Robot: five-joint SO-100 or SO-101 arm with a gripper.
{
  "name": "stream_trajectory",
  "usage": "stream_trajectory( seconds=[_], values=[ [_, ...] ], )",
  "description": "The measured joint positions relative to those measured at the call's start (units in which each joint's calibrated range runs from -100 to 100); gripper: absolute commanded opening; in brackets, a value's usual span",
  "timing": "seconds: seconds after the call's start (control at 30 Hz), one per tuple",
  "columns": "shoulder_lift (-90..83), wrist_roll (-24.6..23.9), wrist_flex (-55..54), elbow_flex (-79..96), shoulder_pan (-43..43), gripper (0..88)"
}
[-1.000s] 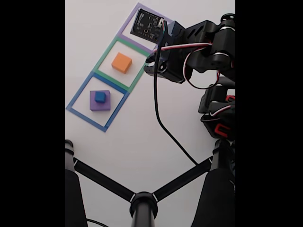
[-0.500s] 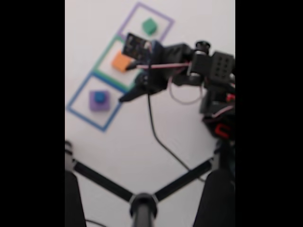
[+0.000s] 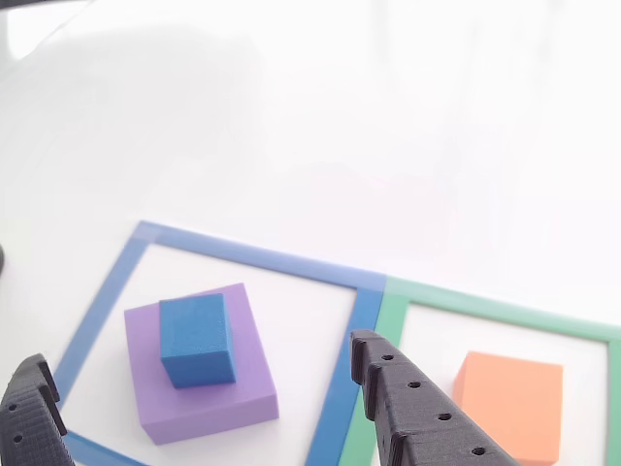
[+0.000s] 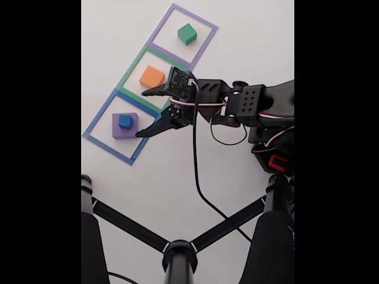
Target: Tower of hanoi
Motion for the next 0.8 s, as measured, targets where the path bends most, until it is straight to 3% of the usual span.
stream_trajectory(
  seconds=[0.33, 0.8],
  values=[
    [20.7, 0.4, -17.8, -2.8, 0.0, 35.5],
    [33.7, 0.0, -25.7, -9.7, -3.8, 35.3]
  ],
)
